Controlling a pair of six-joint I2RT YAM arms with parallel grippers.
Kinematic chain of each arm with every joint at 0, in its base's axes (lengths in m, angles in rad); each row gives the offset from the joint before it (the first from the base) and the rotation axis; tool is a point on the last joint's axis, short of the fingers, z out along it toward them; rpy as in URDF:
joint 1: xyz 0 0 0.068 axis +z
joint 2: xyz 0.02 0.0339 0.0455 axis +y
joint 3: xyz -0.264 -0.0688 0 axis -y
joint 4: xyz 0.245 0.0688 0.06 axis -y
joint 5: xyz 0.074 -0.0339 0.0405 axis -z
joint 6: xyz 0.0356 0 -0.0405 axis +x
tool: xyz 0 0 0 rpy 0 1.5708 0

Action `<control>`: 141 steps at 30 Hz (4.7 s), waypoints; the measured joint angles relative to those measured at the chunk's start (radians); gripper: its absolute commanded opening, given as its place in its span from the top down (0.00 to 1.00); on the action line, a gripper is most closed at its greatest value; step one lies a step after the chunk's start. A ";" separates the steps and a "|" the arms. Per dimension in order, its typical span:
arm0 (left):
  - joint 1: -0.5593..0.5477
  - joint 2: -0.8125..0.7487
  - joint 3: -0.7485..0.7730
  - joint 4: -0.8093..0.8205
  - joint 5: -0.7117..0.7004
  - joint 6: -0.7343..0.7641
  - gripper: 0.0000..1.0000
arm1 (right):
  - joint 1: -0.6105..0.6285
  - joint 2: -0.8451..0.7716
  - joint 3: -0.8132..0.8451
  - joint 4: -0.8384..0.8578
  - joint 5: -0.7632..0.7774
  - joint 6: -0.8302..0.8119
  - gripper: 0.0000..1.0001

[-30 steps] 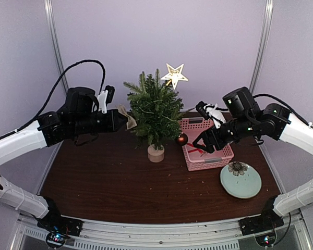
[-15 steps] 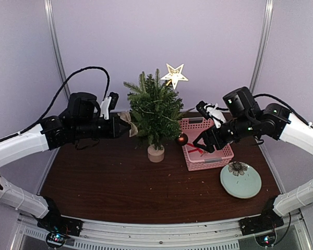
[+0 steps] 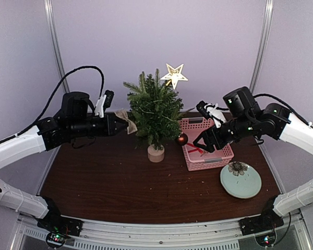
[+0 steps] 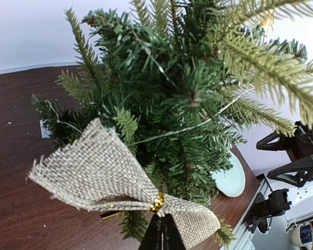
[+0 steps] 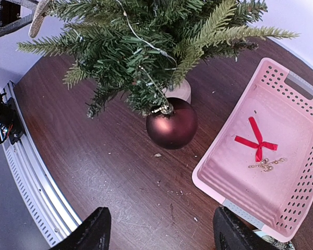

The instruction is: Decorate the small christmas tree

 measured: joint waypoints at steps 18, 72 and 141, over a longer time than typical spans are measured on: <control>0.029 0.001 0.000 -0.027 0.088 0.048 1.00 | -0.001 0.000 0.000 0.000 0.000 0.000 0.30; 0.031 0.108 0.116 -0.104 0.035 0.016 0.54 | -0.006 0.012 0.000 0.002 0.000 0.000 0.29; -0.109 0.166 -0.391 0.618 -0.363 -0.200 1.00 | -0.427 0.275 0.071 0.428 -0.384 0.343 0.27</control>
